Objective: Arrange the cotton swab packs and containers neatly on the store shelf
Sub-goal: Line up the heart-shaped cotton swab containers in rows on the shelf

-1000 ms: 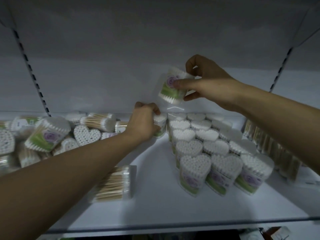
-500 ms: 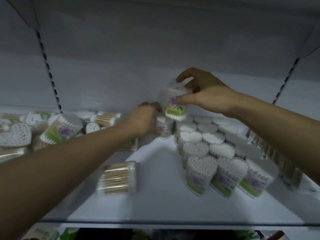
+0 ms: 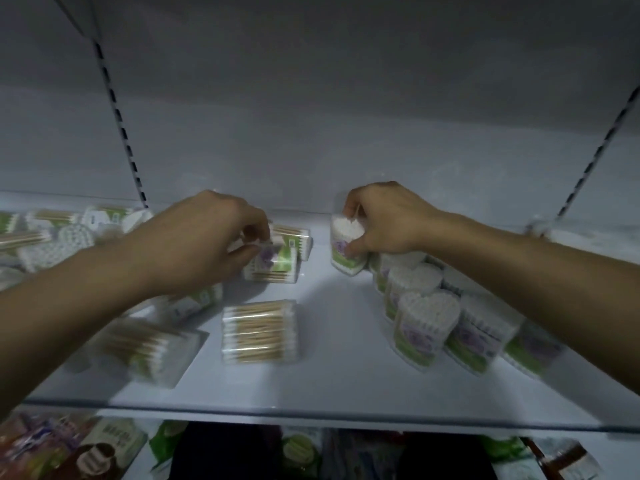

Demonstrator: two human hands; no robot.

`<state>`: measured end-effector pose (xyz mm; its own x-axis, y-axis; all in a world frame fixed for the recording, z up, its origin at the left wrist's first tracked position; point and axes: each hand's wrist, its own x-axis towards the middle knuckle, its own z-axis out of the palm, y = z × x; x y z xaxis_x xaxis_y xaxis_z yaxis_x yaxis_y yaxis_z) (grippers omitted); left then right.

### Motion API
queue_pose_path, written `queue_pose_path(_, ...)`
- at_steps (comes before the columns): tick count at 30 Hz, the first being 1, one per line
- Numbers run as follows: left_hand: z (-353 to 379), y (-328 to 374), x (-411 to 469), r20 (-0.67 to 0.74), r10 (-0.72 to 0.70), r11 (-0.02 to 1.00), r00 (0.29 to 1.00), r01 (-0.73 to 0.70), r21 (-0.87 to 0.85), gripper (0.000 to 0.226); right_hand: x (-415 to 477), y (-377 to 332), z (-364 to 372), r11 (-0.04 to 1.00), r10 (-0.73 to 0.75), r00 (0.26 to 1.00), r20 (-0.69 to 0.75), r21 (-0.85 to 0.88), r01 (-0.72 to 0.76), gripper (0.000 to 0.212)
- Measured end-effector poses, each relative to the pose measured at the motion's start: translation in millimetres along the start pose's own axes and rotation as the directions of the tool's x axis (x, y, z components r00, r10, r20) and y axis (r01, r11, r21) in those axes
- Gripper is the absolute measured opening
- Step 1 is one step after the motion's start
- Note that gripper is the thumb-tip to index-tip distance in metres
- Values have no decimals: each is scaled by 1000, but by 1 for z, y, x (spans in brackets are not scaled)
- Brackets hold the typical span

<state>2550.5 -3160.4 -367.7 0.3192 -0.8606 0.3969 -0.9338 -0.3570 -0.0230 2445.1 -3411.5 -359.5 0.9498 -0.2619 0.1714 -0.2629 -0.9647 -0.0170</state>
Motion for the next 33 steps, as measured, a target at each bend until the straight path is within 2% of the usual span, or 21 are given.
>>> queue_pose_path(4, -8, 10, -30, 16, 14, 993, 1000, -12, -118, 44, 4, 0, 8, 999, 3, 1000, 14, -53, -3, 64)
queue_pose_path(8, -4, 11, -55, 138, 27, 992, 990, -10, -123, 62, 4, -10, 2, 985, -28, 999, 24, -172, 31, 77)
queue_pose_path(11, 3, 17, -60, 230, 18, 996, 973, 4, -94, 73, 9, -38, -6, 971, -227, 972, -54, -93, 222, 53)
queue_pose_path(13, 10, 21, -60, 234, 23, 999, 972, -13, -43, 75, 16, -60, -3, 940, -341, 940, -13, -38, 340, 36)
queue_pose_path(16, 10, 21, -66, 159, 57, 998, 986, -54, -23, 67, 27, -84, 12, 887, -452, 886, 100, -52, 459, 34)
queue_pose_path(18, 3, 15, -74, 70, 54, 994, 996, -47, -103, 62, 32, -89, 21, 854, -503, 858, 99, -91, 512, 40)
queue_pose_path(21, -8, 5, -90, -38, -15, 968, 999, 5, -249, 56, 37, -92, 31, 801, -575, 813, 91, -139, 582, 46)
queue_pose_path(25, -9, 7, -106, -144, -141, 927, 979, 79, -367, 55, 40, -94, 39, 768, -580, 800, 150, -226, 599, 47)
queue_pose_path(28, -7, 12, -114, -216, -217, 871, 952, 88, -484, 52, 35, -90, 35, 794, -566, 810, 156, -162, 586, 49)
queue_pose_path(30, -3, 15, -116, -253, -286, 808, 924, 90, -583, 52, 31, -83, 30, 828, -550, 829, 96, -63, 557, 43)
queue_pose_path(33, 5, 26, -116, -247, -386, 693, 889, 103, -713, 50, 24, -71, 15, 883, -462, 887, 11, 95, 459, 52)
